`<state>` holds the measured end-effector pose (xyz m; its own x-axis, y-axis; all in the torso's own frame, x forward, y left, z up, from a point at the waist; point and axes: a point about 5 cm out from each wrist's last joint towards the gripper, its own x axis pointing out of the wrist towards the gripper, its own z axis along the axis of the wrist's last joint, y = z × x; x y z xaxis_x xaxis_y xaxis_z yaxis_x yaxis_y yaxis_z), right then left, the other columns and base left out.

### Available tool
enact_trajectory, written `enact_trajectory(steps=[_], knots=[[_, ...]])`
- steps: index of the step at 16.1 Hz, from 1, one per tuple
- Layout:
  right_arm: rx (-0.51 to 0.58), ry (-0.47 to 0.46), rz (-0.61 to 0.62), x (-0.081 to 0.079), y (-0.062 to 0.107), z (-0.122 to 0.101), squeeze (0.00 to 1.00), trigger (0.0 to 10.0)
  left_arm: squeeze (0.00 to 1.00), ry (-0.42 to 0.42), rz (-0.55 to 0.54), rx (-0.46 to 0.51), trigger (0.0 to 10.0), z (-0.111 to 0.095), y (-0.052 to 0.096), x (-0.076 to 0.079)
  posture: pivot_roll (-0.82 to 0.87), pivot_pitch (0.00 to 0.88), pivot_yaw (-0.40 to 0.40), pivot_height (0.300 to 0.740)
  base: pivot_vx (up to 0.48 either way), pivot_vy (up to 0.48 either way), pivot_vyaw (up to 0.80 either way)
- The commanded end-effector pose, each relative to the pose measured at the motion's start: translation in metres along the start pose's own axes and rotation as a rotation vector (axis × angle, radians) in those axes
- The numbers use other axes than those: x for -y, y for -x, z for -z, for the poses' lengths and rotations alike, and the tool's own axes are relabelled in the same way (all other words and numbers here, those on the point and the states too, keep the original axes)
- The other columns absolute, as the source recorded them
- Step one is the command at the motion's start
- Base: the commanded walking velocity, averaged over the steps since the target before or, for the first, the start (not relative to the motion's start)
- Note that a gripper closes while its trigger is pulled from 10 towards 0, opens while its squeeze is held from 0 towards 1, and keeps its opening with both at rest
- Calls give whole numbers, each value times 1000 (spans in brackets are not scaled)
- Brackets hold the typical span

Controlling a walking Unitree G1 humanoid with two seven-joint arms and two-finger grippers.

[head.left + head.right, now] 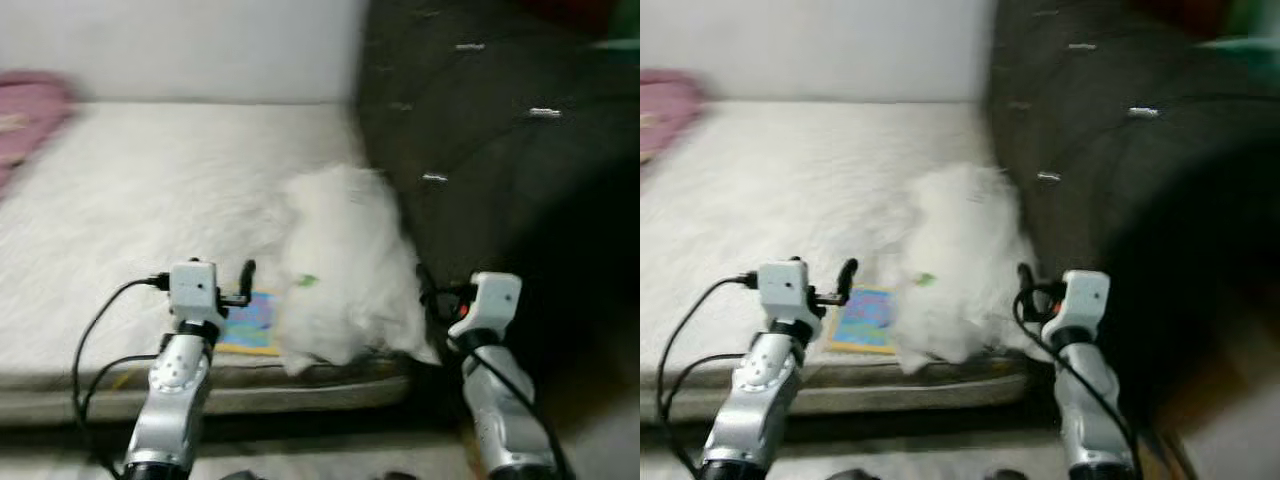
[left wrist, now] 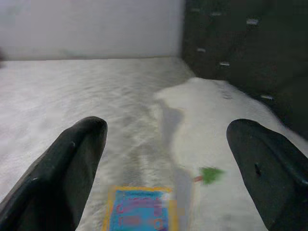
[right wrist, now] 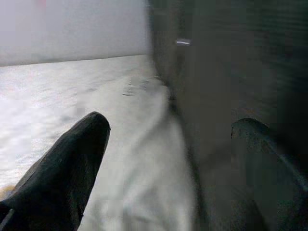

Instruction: Clean up the room

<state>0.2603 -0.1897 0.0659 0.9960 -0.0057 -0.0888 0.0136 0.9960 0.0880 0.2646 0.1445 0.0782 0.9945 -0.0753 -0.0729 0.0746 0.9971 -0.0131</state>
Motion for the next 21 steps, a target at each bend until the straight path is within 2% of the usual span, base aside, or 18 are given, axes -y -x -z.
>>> enact_trajectory(steps=[1, 5, 8, 21], knots=[[13, 5, 11, 4, -2, -5, 0, 10000, 0, 9, 30, -1, 10000, -1, -3, 7, -53, 0, 2, 740, 0, 480, -419], [10, 8, 9, 4, -1, -4, 0, 10000, 0, 10, 27, 18, 10000, -3, -2, 8, -55, 0, -1, 740, 0, 474, 0], [9, 10, 7, 5, -1, -4, 0, 10000, 0, 12, 47, 30, 10000, -5, -1, 10, -55, 0, -3, 740, 0, 0, 0], [6, 10, 3, 2, -2, -3, 0, 10000, 0, 2, 69, 40, 10000, -6, -1, 7, -53, 0, 3, 740, 372, 0, 0]])
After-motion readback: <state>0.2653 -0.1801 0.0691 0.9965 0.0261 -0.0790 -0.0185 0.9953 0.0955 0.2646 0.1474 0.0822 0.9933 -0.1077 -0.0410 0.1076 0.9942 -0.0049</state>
